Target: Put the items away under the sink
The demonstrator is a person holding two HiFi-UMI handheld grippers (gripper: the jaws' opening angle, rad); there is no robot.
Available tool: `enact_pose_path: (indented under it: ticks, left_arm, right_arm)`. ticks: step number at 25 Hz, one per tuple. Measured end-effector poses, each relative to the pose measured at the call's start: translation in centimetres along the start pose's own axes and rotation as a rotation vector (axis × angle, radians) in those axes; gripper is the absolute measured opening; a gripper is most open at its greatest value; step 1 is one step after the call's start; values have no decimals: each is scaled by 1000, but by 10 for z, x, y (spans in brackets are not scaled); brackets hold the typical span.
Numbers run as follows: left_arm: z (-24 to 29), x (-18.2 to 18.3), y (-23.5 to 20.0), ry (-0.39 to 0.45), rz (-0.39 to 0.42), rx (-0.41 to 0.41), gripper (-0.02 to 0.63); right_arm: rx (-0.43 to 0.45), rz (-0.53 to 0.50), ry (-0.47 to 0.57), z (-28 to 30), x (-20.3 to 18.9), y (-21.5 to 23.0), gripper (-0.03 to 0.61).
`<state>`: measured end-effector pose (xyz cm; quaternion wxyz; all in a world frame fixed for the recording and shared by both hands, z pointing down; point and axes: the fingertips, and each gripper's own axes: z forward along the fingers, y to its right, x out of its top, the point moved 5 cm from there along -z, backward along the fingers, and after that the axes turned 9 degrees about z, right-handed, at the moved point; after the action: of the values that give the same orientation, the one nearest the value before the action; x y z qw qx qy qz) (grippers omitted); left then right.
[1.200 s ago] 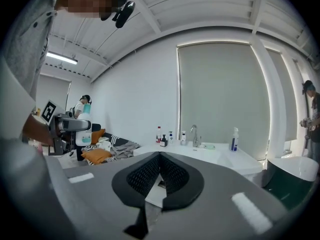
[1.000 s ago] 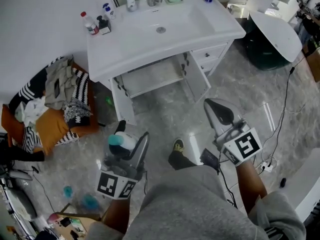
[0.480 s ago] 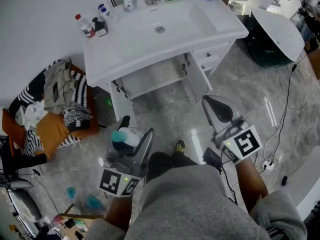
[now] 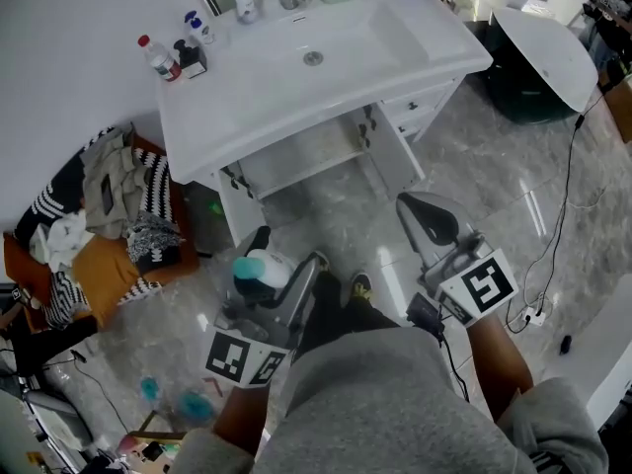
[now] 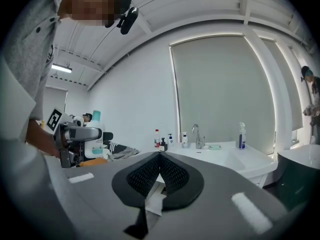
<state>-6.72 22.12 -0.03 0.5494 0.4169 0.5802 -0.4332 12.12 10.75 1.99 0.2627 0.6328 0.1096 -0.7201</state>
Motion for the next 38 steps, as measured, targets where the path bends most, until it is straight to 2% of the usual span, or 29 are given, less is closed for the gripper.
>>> enact_pose_path:
  ticks: [3,17,25,31,38]
  left_arm:
    - [6,-5,-16,8,-10,-27,304]
    - [32,-7,-90,27,-36,-60,304]
    - [44,-8,-123,51,-32,-77,304]
    - [62,-12,-132,42,-43,-100,304]
    - [94,-15,-122,15,-52,-151,302]
  right_arm:
    - [-17,-46,-1,18,3,-3,-3]
    - [-76,-56,-3,89,24,-5,-3]
    - [-130,-99,-6,117,25,1,-3]
    - [-146,-96,-25,126,21,9,-3]
    - [-160,-73,-42,129,19,34,-3]
